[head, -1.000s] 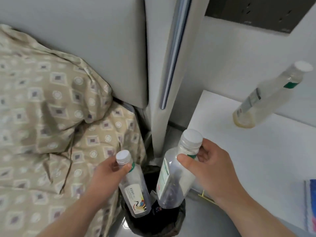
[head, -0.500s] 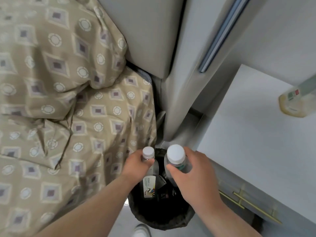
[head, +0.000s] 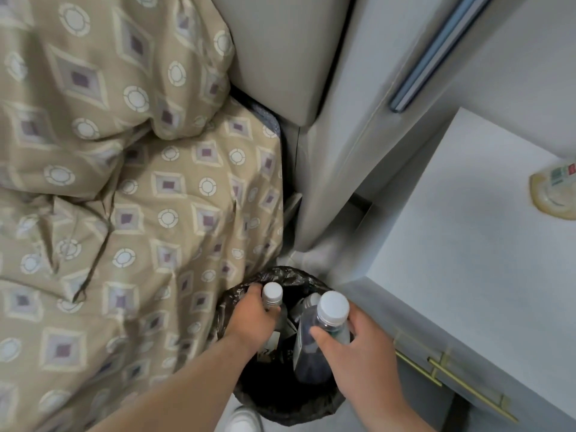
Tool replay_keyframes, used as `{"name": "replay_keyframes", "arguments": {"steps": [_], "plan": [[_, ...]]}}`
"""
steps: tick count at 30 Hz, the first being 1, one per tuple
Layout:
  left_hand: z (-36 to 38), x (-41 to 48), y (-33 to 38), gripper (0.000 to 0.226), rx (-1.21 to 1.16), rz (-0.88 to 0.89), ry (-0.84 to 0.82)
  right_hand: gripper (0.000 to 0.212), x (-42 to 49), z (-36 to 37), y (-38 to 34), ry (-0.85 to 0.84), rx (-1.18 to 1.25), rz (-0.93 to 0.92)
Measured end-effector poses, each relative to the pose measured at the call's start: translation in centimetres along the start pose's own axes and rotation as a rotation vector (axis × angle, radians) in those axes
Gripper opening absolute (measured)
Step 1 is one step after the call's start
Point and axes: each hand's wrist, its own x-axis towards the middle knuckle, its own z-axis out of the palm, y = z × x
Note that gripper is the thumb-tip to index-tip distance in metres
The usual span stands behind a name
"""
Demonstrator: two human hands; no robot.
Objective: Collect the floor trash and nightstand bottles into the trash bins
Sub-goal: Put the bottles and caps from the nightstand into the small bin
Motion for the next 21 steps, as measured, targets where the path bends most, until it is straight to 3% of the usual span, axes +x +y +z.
{"name": "replay_keyframes", "arguments": {"steps": [2,4,8,10,14,21], "plan": [[-1.4,-1.5,-0.4,0.054,0.034,0.081,0.099,0.035,0.3,0.5,-0.2,-0.027,0.034,0.035],[-3.0,-2.7,-1.3,0.056,0.226,0.241,0.141,0.028,1.0,1.2,-0.3,-0.051,0.041,0.063],[-4.6,-2.8,-4.2,0.068,0.599,0.277,-0.237,0.019,3.3,3.3,0.8,-0.077,0.011,0.114],[-4.7,-2.5,-4.9,0.068,0.676,0.283,-0.315,0.019,4.7,4.3,1.6,-0.081,-0.018,0.145],[-4.8,-2.2,-4.7,0.067,0.556,0.26,-0.3,0.021,6.8,5.5,3.0,-0.128,-0.027,0.229],[-5.4,-3.0,-3.8,0.066,0.429,0.2,-0.287,0.049,6.7,4.8,2.2,-0.25,0.077,0.282]]}}
